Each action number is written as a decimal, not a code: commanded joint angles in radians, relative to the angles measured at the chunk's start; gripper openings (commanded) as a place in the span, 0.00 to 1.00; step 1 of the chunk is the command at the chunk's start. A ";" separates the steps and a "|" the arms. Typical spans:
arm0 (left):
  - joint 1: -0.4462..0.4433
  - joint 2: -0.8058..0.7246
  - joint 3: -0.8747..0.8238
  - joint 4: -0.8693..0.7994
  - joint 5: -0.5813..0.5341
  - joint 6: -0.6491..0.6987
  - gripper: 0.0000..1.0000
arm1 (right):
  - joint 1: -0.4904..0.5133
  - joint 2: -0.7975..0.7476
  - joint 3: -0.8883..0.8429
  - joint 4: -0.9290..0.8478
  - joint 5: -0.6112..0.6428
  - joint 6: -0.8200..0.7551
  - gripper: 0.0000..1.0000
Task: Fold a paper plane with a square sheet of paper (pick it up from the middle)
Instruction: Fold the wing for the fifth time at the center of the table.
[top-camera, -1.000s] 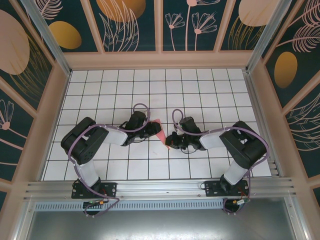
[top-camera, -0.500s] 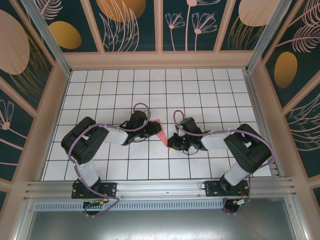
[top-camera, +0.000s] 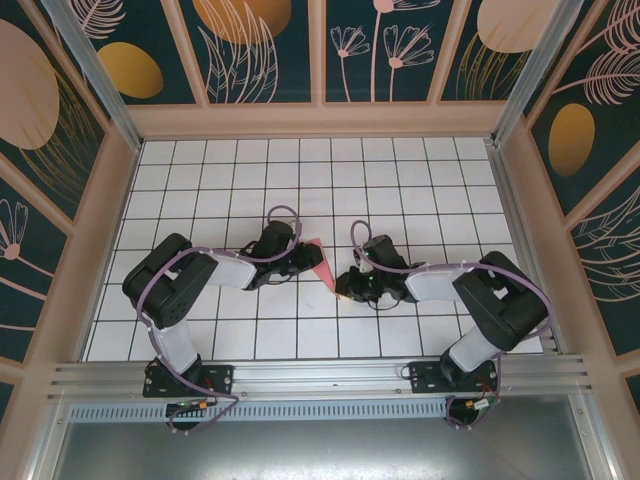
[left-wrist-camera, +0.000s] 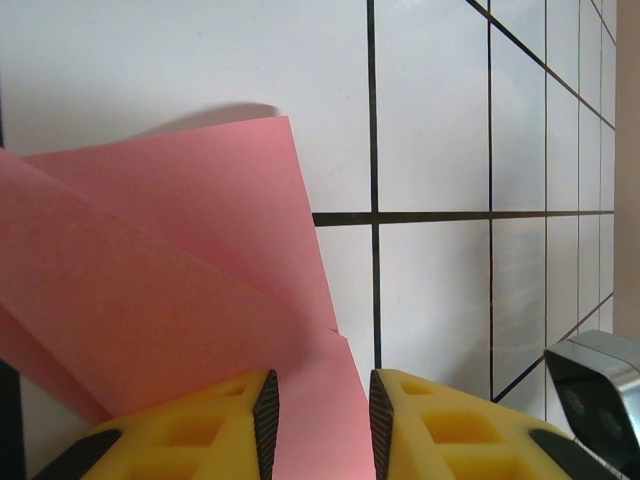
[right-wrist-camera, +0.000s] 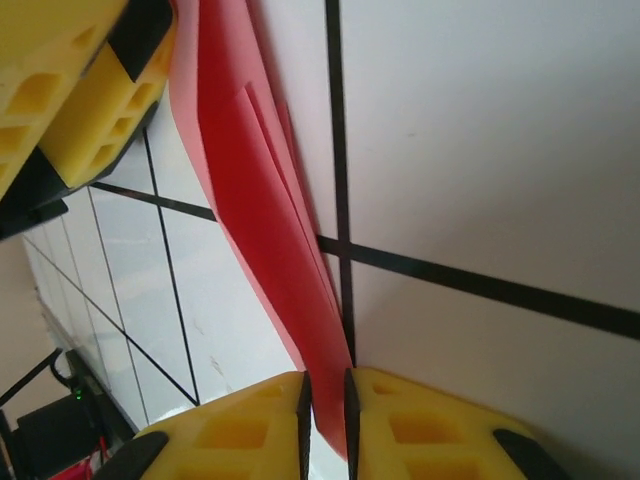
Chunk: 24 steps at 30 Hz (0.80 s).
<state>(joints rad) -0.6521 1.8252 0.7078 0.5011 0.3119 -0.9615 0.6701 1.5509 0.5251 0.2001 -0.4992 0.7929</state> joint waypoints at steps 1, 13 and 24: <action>-0.004 0.126 0.008 -0.067 -0.044 0.039 0.32 | 0.002 -0.028 0.047 -0.122 0.063 -0.074 0.22; -0.006 0.129 0.013 -0.067 -0.033 0.042 0.32 | 0.024 0.052 0.132 -0.201 0.122 -0.133 0.23; -0.006 0.132 0.018 -0.065 -0.023 0.047 0.31 | 0.026 -0.019 0.124 -0.157 0.094 -0.149 0.42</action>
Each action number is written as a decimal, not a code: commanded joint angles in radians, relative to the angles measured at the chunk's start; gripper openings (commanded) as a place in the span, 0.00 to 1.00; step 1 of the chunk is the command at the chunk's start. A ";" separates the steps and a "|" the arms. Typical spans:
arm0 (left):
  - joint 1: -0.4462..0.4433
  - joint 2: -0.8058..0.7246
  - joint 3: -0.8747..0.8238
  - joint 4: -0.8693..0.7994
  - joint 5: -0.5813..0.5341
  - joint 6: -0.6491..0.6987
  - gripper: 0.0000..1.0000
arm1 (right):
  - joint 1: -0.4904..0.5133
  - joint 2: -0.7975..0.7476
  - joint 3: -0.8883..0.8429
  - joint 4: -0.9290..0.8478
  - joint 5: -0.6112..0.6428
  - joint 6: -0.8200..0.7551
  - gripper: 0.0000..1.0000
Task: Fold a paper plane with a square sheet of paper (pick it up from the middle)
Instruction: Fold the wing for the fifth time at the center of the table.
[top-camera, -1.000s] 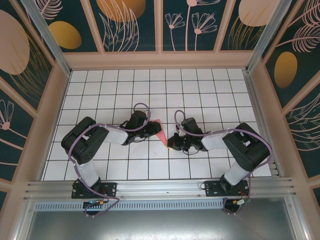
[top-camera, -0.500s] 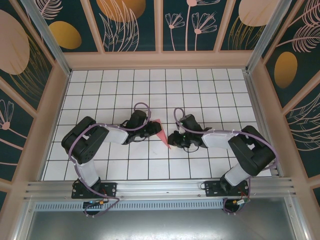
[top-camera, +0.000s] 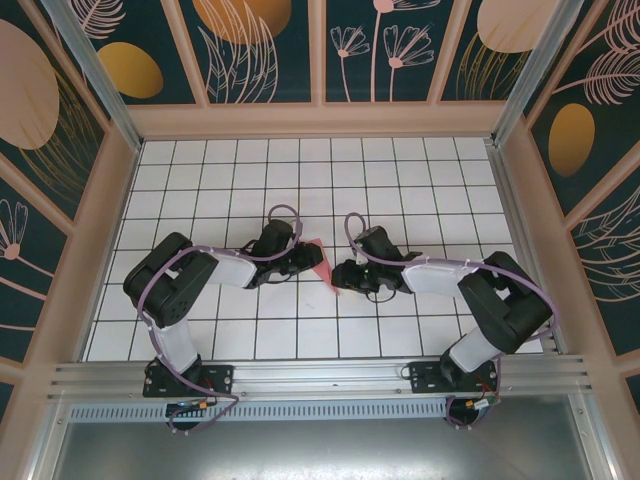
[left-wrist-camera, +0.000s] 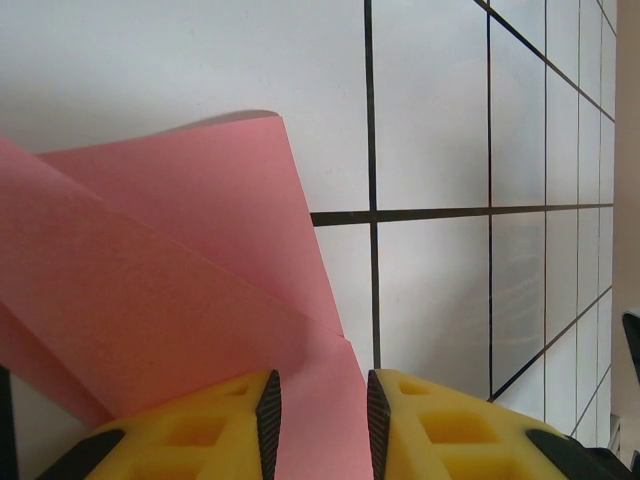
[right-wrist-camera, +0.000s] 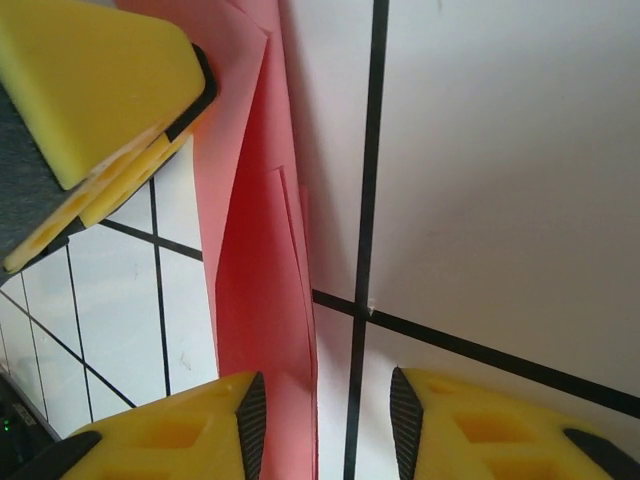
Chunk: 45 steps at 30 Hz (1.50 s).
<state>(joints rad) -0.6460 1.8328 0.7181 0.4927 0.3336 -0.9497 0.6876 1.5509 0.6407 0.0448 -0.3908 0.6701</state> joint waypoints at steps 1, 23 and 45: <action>-0.011 0.124 0.007 -0.056 -0.044 0.035 0.31 | 0.012 -0.014 0.008 -0.008 -0.015 -0.032 0.42; -0.011 0.130 0.014 -0.065 -0.038 0.039 0.30 | 0.043 0.074 0.058 -0.064 0.023 -0.090 0.40; -0.011 0.135 0.020 -0.083 -0.038 0.047 0.30 | 0.138 0.195 0.083 -0.221 0.166 -0.079 0.18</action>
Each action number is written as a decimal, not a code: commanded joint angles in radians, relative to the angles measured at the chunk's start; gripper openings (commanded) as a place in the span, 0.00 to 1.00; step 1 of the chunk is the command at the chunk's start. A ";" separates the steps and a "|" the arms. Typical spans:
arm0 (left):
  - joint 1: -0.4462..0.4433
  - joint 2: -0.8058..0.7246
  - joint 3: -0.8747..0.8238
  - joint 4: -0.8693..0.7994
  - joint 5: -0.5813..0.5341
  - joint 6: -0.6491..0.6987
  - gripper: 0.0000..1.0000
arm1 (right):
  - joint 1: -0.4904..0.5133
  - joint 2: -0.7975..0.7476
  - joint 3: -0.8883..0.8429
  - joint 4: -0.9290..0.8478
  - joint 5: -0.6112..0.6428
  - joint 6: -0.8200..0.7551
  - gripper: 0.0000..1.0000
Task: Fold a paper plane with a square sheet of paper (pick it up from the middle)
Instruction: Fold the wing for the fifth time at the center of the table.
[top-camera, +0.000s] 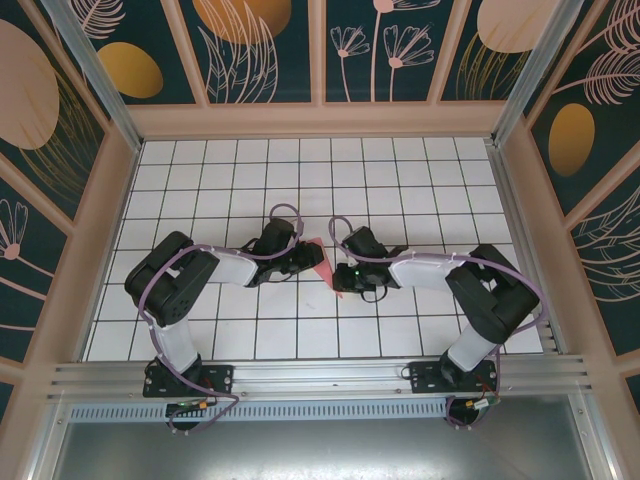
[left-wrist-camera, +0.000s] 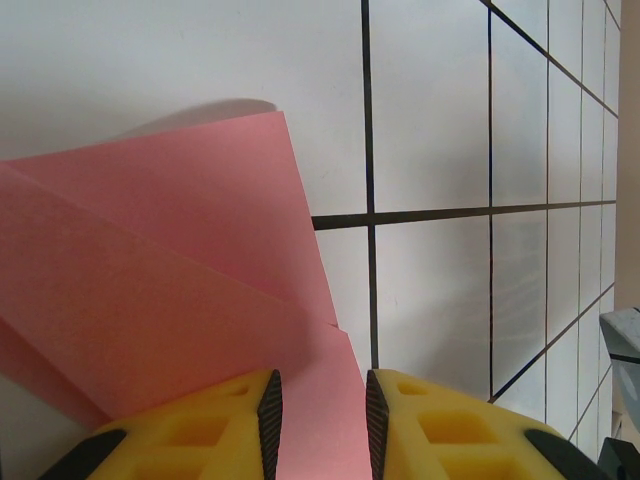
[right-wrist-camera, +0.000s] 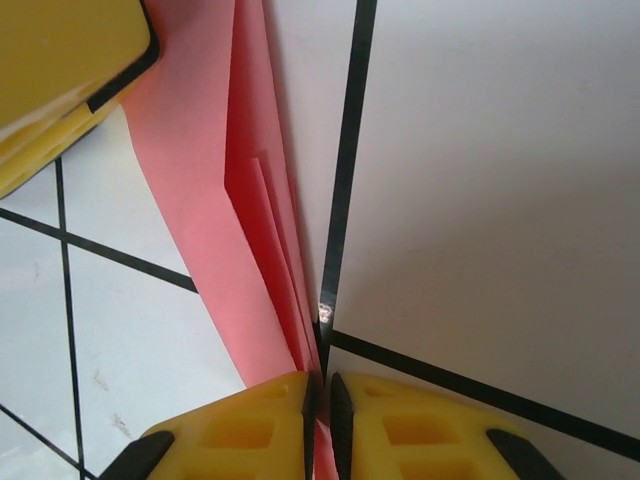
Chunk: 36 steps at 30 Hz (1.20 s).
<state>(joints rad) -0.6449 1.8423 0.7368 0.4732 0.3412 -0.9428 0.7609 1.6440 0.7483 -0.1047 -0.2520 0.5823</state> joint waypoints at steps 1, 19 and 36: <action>-0.013 0.126 0.001 -0.063 -0.047 0.041 0.31 | 0.069 0.104 -0.022 -0.079 0.043 0.016 0.17; -0.012 0.136 0.012 -0.085 -0.041 0.052 0.30 | -0.013 -0.098 0.031 0.133 -0.221 0.031 0.13; -0.012 0.148 0.021 -0.109 -0.048 0.065 0.29 | -0.040 -0.001 -0.131 0.176 -0.225 0.051 0.06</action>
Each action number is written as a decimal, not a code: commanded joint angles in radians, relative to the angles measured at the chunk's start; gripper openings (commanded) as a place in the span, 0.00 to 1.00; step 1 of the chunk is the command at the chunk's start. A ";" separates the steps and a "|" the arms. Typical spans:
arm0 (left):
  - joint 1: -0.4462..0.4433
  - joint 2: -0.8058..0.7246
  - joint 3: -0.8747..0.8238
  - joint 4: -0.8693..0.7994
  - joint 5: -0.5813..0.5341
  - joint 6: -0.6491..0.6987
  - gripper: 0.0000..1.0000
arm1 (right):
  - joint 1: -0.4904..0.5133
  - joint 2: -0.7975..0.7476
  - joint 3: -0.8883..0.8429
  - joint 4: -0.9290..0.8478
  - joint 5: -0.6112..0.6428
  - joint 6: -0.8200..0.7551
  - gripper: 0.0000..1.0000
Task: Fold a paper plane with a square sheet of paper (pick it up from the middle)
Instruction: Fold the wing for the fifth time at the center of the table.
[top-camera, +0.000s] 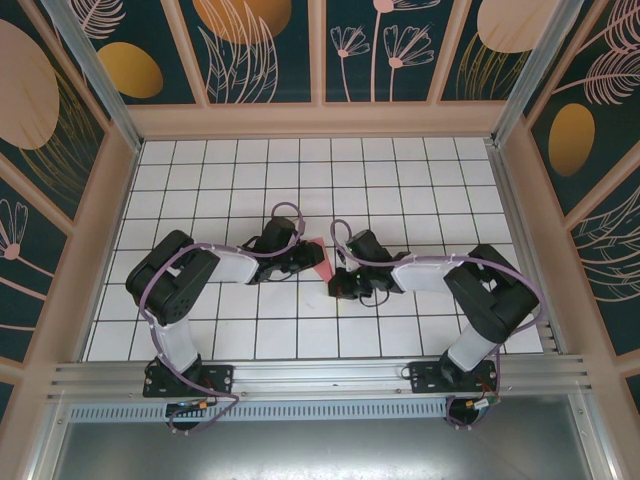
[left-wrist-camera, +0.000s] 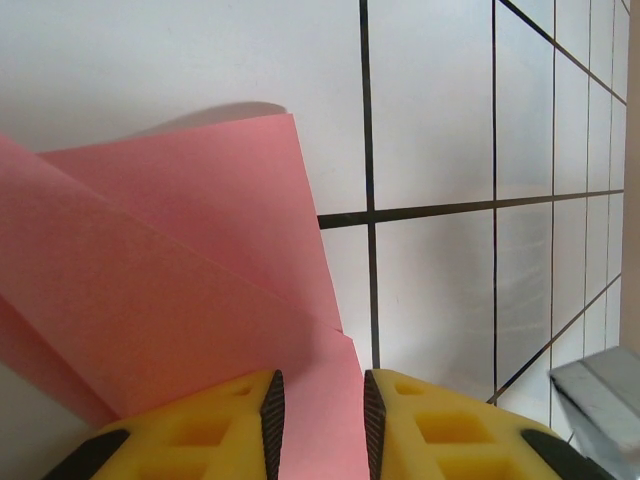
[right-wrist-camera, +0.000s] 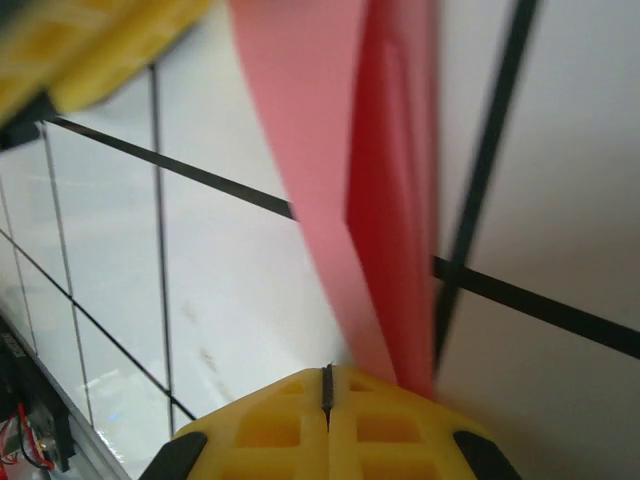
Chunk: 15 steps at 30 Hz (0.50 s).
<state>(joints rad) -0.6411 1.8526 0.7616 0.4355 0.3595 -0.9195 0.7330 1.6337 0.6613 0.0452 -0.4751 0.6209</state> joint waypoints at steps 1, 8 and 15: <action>-0.016 0.138 -0.004 -0.070 -0.067 0.041 0.29 | -0.023 0.008 -0.064 0.048 -0.018 0.023 0.06; -0.016 0.139 -0.004 -0.073 -0.068 0.043 0.29 | -0.082 0.021 -0.163 0.152 -0.111 0.086 0.07; -0.017 0.144 -0.005 -0.072 -0.070 0.043 0.29 | -0.110 -0.070 -0.240 0.196 -0.152 0.141 0.10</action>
<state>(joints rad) -0.6411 1.8553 0.7650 0.4332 0.3595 -0.9165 0.6285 1.6005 0.4690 0.3363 -0.6331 0.7349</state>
